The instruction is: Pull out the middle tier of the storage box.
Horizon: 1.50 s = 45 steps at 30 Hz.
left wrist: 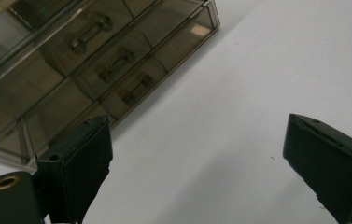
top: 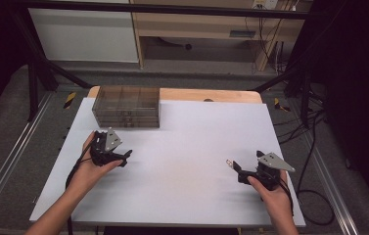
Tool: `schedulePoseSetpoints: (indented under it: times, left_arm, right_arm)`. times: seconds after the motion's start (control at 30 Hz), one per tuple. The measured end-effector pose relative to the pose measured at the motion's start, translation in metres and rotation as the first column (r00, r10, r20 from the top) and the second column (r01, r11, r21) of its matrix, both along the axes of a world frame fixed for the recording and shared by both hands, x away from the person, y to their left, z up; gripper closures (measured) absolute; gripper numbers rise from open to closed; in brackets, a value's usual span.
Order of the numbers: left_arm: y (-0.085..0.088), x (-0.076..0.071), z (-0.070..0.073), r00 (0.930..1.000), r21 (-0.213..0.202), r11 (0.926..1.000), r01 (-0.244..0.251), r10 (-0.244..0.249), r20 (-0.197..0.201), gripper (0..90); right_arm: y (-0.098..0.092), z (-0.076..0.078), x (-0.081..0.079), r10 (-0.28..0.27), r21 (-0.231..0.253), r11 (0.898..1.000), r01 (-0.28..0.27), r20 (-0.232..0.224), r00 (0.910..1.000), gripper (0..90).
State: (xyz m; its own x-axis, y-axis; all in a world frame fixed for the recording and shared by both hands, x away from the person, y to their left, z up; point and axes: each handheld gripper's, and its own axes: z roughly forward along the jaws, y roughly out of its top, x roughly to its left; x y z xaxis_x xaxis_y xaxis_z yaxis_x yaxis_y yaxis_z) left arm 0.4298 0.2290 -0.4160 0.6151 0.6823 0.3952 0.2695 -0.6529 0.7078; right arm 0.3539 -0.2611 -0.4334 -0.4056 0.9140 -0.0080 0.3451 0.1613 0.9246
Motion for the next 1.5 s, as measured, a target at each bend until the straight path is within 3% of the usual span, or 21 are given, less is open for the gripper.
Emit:
schedulePoseSetpoints:
  times: [0.17,0.37,0.53,0.57,0.73,0.87,0.93,1.07,1.17,1.3,1.37,1.5]
  left_arm:
    - [-0.007,0.013,-0.002,1.0000,0.048,0.9988,0.003,-0.003,0.008,8.5]
    - [-0.004,0.024,-0.004,0.9991,0.051,0.9981,-0.035,0.034,0.027,9.0]
    - [0.001,0.034,-0.008,0.9987,0.044,0.9977,-0.051,0.051,0.004,8.9]
    - [0.002,0.036,-0.006,0.9985,0.084,0.9950,-0.054,0.053,0.013,8.8]
    - [0.005,0.042,-0.001,0.9982,0.088,0.9944,-0.059,0.057,0.016,9.2]
    - [0.002,0.042,-0.001,0.9993,0.128,0.9911,-0.037,0.035,0.014,9.1]
    - [-0.002,0.040,-0.002,0.9996,0.171,0.9850,-0.021,0.017,0.023,9.2]
    - [-0.005,0.039,-0.004,0.9995,0.182,0.9833,0.000,-0.005,0.031,9.5]
    - [-0.005,0.042,-0.007,0.9980,0.192,0.9814,-0.009,-0.003,0.063,10.3]
    - [-0.001,0.052,-0.015,0.9989,0.176,0.9841,-0.025,0.018,0.044,9.4]
    - [0.001,0.053,-0.015,0.9989,0.171,0.9847,-0.032,0.026,0.040,10.4]
    - [0.005,0.055,-0.017,0.9971,0.192,0.9799,-0.053,0.042,0.063,9.9]
  right_arm:
    - [-0.002,0.000,0.001,-0.010,0.007,1.000,0.010,-0.007,0.9999,2.4]
    - [-0.003,-0.002,0.001,-0.018,0.007,1.000,0.018,-0.022,0.9996,2.4]
    - [-0.003,-0.004,0.003,-0.017,0.021,1.000,0.017,-0.031,0.9994,2.4]
    - [-0.002,-0.006,0.004,-0.008,0.020,1.000,0.009,-0.043,0.9990,2.4]
    - [0.002,-0.007,0.006,0.015,0.008,1.000,-0.015,-0.056,0.9983,2.5]
    - [0.004,-0.007,0.005,0.024,-0.003,1.000,-0.024,-0.052,0.9984,2.5]
    - [0.006,-0.007,0.005,0.028,-0.011,1.000,-0.028,-0.051,0.9983,2.5]
    - [0.007,-0.007,0.003,0.031,-0.002,1.000,-0.031,-0.064,0.9975,2.5]
    - [0.005,-0.007,0.002,0.019,-0.004,1.000,-0.020,-0.064,0.9978,2.6]
    - [0.001,-0.006,0.000,-0.002,0.018,1.000,0.003,-0.061,0.9981,2.7]
    - [0.000,-0.005,-0.001,0.000,0.055,0.998,0.004,-0.066,0.9978,2.7]
    - [0.002,-0.005,-0.001,0.004,0.035,0.999,-0.002,-0.064,0.9980,2.7]
